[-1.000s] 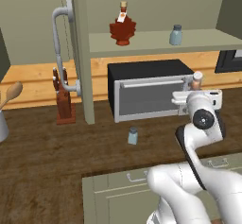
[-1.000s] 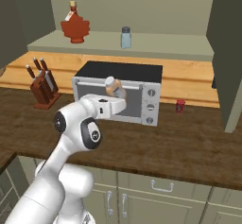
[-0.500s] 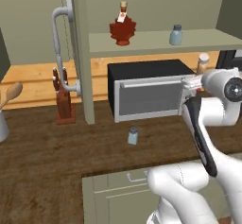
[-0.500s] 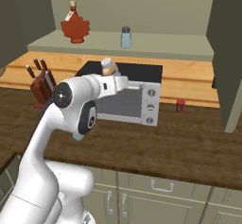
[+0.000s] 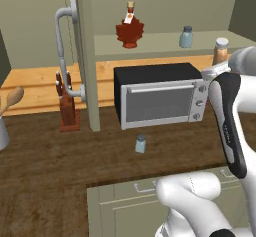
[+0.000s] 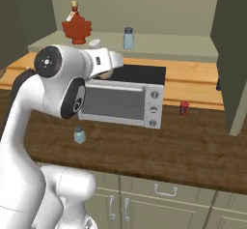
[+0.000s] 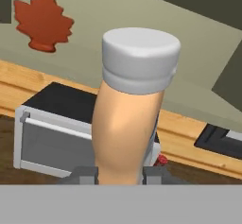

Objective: Put the shaker and condiment bottle from the counter next to their counterparts in the cabinet.

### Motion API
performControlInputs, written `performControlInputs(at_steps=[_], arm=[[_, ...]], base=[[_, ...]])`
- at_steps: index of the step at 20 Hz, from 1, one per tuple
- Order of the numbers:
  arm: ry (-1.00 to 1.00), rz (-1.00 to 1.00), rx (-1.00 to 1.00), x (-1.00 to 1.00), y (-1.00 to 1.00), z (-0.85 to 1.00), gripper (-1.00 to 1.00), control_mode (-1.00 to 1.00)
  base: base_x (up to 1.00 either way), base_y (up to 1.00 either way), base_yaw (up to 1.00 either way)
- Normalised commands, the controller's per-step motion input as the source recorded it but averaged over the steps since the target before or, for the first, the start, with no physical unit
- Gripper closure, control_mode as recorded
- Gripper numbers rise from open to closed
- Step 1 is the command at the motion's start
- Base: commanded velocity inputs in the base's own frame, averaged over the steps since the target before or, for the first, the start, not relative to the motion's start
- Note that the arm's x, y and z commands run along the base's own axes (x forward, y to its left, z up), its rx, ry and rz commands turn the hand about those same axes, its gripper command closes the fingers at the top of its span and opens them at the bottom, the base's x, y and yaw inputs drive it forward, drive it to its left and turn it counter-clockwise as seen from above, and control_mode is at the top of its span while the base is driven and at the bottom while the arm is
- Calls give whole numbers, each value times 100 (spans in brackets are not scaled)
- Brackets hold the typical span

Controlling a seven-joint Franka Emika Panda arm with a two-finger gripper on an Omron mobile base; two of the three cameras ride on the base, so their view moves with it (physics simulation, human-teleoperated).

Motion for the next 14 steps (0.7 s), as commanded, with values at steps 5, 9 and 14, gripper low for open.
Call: performControlInputs(at_steps=[5, 9, 14], arm=[[-2, 3, -3, -4, 1, 36, 100, -100], [0, 2, 0, -1, 27, 7, 100, -100], [3, 2, 6, 0, 37, 8, 100, -100]], base=[[0, 0, 0], [0, 0, 0], [0, 0, 0]])
